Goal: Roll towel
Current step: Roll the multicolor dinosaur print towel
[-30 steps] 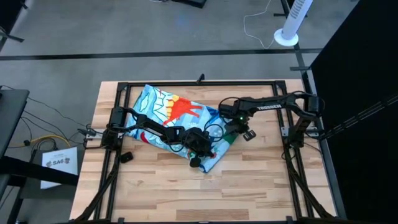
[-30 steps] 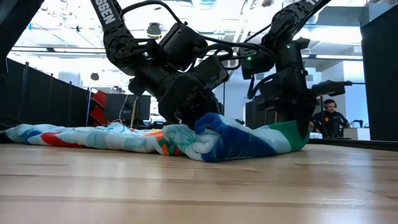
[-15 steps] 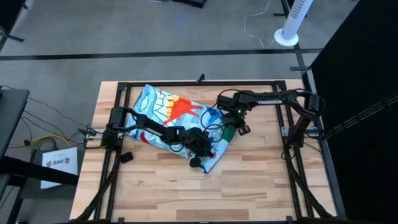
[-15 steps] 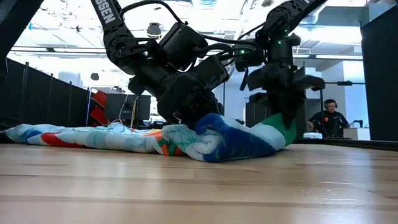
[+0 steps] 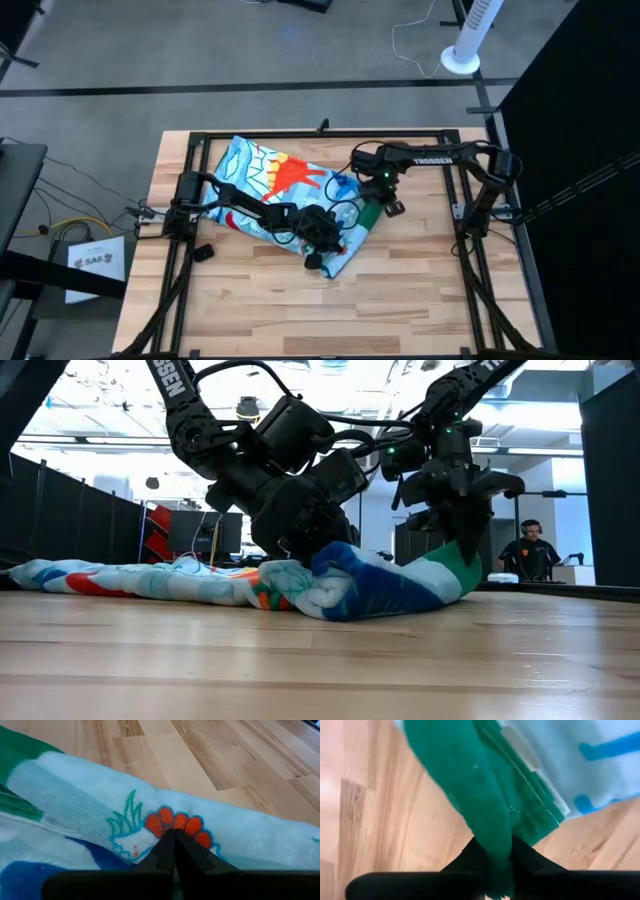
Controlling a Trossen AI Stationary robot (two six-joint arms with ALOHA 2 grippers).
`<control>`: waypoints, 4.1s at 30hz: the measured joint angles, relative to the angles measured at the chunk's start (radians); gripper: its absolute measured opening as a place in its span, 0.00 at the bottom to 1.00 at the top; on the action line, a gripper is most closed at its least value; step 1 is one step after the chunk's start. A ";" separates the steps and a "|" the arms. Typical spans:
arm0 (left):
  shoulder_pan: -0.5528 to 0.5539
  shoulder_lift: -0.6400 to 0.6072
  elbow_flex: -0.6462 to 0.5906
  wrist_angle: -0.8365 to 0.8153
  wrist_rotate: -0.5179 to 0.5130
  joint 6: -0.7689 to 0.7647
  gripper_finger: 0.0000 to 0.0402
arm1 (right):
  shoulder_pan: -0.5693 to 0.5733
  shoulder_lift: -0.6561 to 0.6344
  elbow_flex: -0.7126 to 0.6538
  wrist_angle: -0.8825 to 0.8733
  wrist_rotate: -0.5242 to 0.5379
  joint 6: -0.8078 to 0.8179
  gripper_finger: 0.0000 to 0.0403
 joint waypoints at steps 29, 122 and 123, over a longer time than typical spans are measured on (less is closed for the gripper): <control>0.000 -0.001 0.000 -0.019 0.000 -0.002 0.00 | 0.188 -0.363 -0.288 0.305 0.009 0.866 0.01; -0.021 -0.002 0.001 -0.030 -0.032 -0.155 0.00 | 0.051 -0.229 -0.420 0.624 0.173 0.856 0.00; -0.022 -0.002 0.001 -0.030 -0.032 -0.167 0.00 | 0.045 -0.233 -0.420 0.622 0.178 0.842 0.00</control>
